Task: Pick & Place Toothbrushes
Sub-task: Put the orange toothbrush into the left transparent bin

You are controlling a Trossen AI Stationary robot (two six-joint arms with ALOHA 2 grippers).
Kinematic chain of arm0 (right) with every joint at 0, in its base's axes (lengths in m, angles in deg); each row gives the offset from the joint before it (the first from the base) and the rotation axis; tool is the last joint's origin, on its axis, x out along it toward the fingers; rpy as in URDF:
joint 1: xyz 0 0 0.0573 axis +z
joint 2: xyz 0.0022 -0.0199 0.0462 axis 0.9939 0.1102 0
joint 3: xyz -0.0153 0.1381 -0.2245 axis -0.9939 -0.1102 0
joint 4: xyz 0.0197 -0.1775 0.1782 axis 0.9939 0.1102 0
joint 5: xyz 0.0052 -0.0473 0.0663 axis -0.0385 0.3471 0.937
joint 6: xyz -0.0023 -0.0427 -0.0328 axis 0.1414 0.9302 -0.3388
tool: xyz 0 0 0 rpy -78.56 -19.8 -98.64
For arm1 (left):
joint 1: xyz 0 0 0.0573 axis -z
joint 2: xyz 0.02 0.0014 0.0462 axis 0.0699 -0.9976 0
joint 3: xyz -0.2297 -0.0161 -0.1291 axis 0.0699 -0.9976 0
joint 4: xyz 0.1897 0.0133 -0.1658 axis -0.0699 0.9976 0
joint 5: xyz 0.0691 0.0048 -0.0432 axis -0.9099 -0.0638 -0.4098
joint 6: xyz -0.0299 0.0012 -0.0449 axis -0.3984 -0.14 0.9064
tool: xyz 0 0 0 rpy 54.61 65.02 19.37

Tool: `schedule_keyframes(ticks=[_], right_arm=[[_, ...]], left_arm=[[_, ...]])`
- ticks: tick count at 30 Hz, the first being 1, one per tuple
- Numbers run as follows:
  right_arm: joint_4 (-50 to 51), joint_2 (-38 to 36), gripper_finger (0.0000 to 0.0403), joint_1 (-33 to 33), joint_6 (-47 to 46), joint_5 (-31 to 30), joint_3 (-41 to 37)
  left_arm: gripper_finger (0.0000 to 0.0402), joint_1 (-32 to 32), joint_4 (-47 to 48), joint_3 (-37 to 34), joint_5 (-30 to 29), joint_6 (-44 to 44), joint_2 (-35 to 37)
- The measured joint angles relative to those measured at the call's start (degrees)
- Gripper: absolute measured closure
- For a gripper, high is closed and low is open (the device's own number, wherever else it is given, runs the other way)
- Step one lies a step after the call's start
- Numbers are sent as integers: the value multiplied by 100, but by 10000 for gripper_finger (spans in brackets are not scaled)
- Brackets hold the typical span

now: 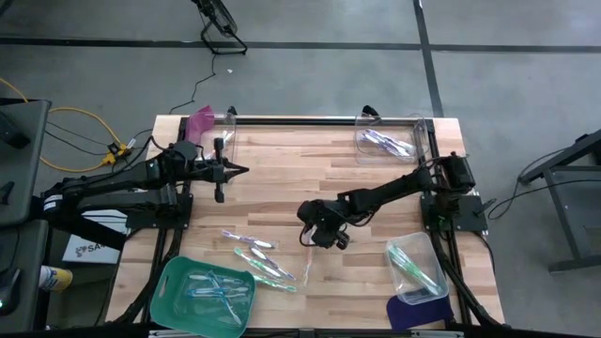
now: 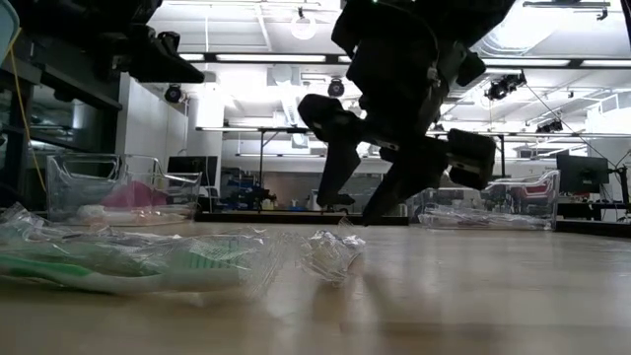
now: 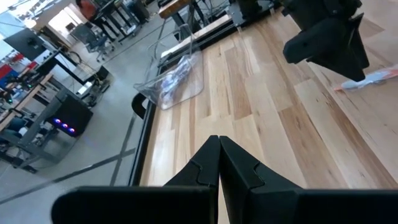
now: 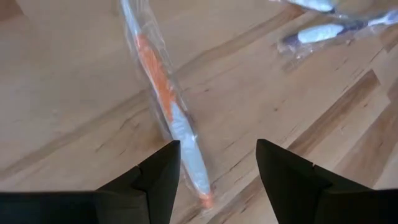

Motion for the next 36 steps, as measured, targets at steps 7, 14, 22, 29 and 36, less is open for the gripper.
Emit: schedule_keyframes(ticks=[7,14,22,29,36], right_arm=[[-95,280,199,-39,-1,358,-6],[-178,496,211,-42,-431,427,17],[-70,485,297,-35,-1060,479,11],[-81,485,385,-24,-1823,172,7],[571,285,377,-28,-2859,-91,7]], left_arm=[[399,0,6,0,0,2,0],[399,0,44,0,-1,10,-1],[399,0,44,0,0,13,0],[399,0,43,0,0,11,0],[399,0,43,0,0,4,0]])
